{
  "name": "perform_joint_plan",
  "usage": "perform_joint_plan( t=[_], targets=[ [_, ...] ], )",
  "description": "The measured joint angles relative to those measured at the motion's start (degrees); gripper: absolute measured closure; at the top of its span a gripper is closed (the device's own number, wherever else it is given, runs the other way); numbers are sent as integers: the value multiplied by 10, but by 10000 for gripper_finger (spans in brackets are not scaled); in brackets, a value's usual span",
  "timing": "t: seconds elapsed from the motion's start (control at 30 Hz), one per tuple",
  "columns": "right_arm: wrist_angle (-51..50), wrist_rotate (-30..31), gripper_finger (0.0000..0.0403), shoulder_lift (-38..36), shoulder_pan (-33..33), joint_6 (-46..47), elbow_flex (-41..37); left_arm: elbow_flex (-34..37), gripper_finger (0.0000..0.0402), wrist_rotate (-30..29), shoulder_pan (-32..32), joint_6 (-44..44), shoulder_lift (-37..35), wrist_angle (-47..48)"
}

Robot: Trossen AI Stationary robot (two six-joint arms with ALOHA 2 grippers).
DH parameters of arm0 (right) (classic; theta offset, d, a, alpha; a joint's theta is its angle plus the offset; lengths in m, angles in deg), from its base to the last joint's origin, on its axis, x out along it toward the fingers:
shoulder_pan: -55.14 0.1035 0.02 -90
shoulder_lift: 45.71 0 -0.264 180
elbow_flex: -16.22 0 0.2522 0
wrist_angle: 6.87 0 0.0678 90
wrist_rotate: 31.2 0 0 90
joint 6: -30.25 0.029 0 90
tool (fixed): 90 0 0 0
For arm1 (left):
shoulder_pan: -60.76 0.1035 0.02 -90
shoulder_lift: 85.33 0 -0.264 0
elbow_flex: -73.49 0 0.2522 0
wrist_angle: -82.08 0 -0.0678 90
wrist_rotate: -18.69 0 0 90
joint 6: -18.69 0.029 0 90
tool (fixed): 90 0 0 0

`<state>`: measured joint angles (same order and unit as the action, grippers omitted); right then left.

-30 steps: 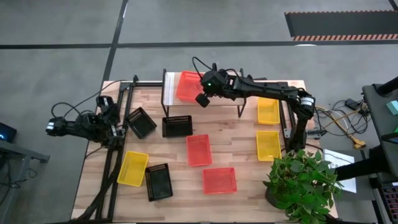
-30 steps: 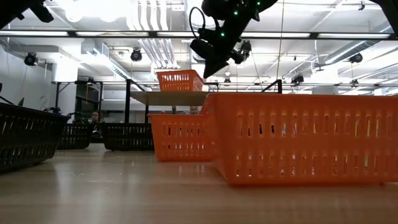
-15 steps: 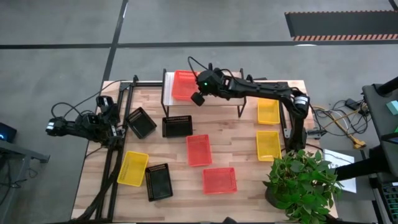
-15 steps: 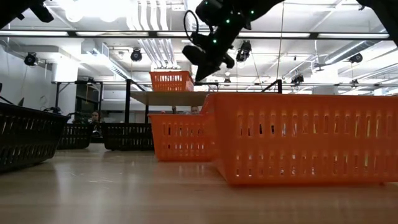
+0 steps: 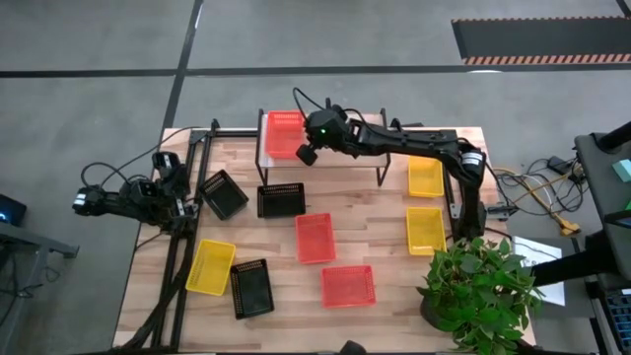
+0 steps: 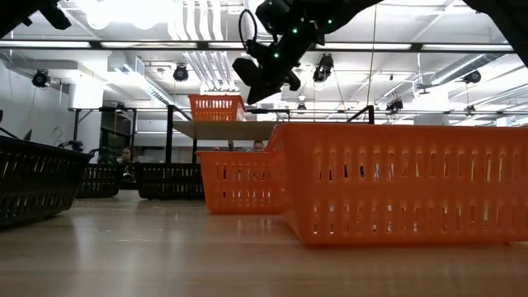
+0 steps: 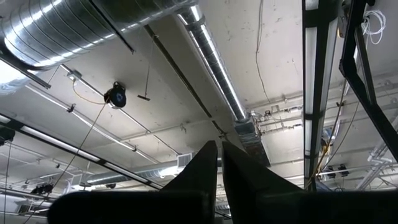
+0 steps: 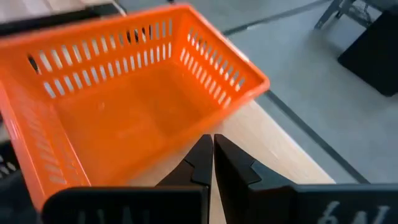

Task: Stack baskets on shelf by color
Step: Put the top right orange basket on the shelf

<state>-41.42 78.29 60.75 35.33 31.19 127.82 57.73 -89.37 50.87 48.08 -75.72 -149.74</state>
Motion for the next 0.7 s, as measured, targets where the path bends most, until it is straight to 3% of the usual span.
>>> perform_joint_plan(
  t=[0.2,0.7],
  targets=[
    [-45,0,394,-3,3,13,14,0,394,0,0,0,0,0],
    [18,-2,394,2,4,-5,12,0,394,0,0,0,0,0]
  ],
)
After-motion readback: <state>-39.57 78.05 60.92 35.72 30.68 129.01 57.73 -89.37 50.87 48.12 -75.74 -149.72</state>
